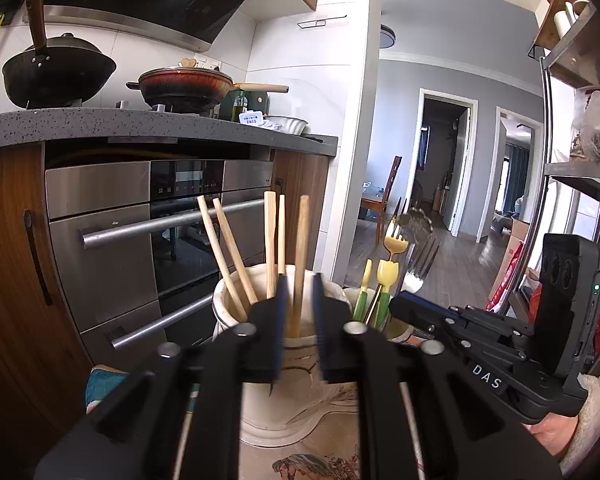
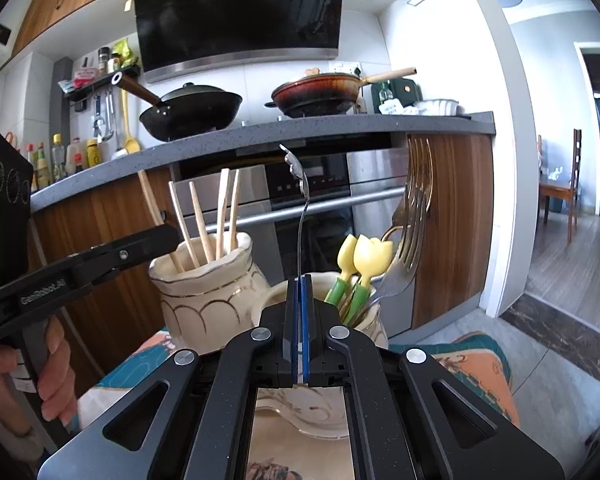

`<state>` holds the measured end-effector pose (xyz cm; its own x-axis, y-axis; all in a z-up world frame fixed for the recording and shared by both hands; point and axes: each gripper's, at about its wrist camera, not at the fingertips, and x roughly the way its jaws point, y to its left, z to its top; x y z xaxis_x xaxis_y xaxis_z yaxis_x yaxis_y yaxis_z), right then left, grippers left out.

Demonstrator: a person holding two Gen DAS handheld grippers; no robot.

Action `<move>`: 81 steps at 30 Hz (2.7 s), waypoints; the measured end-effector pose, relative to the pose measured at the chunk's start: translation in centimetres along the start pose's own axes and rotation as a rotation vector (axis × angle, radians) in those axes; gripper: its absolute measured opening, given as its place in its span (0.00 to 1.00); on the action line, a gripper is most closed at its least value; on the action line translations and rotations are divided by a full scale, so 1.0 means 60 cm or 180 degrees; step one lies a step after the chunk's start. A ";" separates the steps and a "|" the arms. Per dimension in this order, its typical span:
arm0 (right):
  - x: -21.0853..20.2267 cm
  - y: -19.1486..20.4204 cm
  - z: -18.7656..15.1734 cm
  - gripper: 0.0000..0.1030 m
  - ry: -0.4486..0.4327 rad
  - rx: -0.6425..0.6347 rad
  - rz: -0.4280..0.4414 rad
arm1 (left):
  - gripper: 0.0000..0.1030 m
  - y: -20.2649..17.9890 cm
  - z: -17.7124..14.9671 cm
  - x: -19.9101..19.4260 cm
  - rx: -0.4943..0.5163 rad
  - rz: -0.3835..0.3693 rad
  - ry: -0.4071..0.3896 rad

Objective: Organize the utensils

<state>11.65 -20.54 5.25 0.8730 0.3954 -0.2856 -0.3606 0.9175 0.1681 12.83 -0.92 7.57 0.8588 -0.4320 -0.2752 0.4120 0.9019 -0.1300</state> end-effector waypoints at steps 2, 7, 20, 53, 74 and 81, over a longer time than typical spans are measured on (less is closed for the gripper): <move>0.000 -0.001 0.000 0.03 0.0008 0.0005 -0.0007 | 0.34 -0.003 0.002 -0.006 0.0012 0.0006 -0.0022; 0.002 -0.008 0.000 0.14 0.0042 0.0060 -0.0055 | 0.50 -0.009 0.007 -0.014 0.0011 0.0041 -0.0023; -0.055 -0.011 -0.028 0.73 0.0335 0.0194 -0.0084 | 0.95 0.003 -0.023 -0.085 -0.0110 0.0365 0.0114; -0.145 0.028 -0.076 0.95 0.0020 -0.0384 -0.0525 | 0.95 -0.036 -0.139 -0.141 0.0334 0.1275 0.0152; -0.137 0.034 -0.077 0.95 0.0074 -0.0397 -0.0544 | 0.95 -0.034 -0.139 -0.138 0.0311 0.1247 0.0173; -0.137 0.034 -0.077 0.95 0.0076 -0.0397 -0.0545 | 0.95 -0.034 -0.138 -0.138 0.0309 0.1247 0.0172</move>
<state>2.21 -21.71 3.58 0.9175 0.2327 -0.3224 -0.2467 0.9691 -0.0026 2.36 0.85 2.20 0.9404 -0.0526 -0.3360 0.0857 0.9927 0.0843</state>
